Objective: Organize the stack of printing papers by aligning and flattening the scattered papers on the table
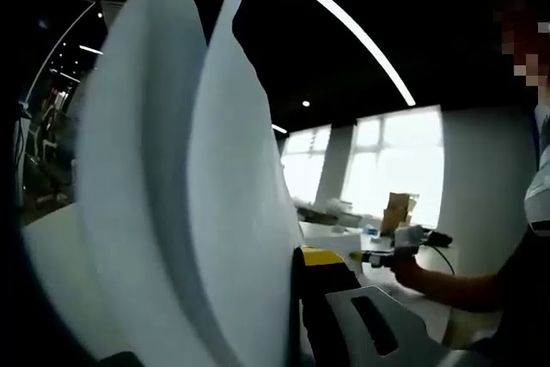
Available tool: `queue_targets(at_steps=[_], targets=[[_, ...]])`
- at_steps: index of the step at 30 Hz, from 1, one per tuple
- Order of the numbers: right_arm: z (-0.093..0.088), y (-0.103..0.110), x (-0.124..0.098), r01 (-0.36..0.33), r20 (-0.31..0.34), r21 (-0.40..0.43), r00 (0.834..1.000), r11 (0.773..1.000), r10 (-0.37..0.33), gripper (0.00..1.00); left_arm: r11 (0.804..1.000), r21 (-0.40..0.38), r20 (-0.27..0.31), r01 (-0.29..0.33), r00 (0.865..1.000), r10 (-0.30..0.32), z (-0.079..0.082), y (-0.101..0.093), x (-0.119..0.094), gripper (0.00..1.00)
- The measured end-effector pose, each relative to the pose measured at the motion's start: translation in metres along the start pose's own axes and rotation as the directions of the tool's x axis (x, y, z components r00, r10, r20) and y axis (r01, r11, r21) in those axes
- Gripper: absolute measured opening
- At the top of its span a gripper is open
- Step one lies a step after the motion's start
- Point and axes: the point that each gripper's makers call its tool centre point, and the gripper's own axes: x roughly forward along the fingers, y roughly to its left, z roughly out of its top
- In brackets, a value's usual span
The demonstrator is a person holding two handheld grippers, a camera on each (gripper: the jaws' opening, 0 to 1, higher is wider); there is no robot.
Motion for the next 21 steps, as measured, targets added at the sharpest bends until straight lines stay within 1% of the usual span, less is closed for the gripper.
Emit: queue_targets(at_steps=[1, 3, 11, 21], targets=[[0.002, -0.001, 0.000, 0.000, 0.008, 0.001, 1.000, 1.000, 0.000, 0.00, 1.000, 0.000, 0.000, 0.000, 1.000, 0.000, 0.000, 0.000, 0.000, 0.06], [0.011, -0.001, -0.003, -0.005, 0.047, 0.010, 0.999, 1.000, 0.004, 0.00, 1.000, 0.009, -0.004, 0.001, 1.000, -0.001, 0.002, -0.001, -0.001, 0.06], [0.015, -0.003, 0.000, -0.006, 0.063, -0.006, 0.998, 1.000, 0.007, 0.00, 1.000, 0.017, -0.001, -0.007, 1.000, 0.007, 0.005, 0.001, -0.002, 0.06], [0.031, -0.013, -0.008, 0.020, 0.122, 0.004, 0.992, 1.000, -0.020, 0.00, 1.000, 0.006, 0.005, -0.017, 1.000, 0.017, 0.003, 0.001, -0.002, 0.06]])
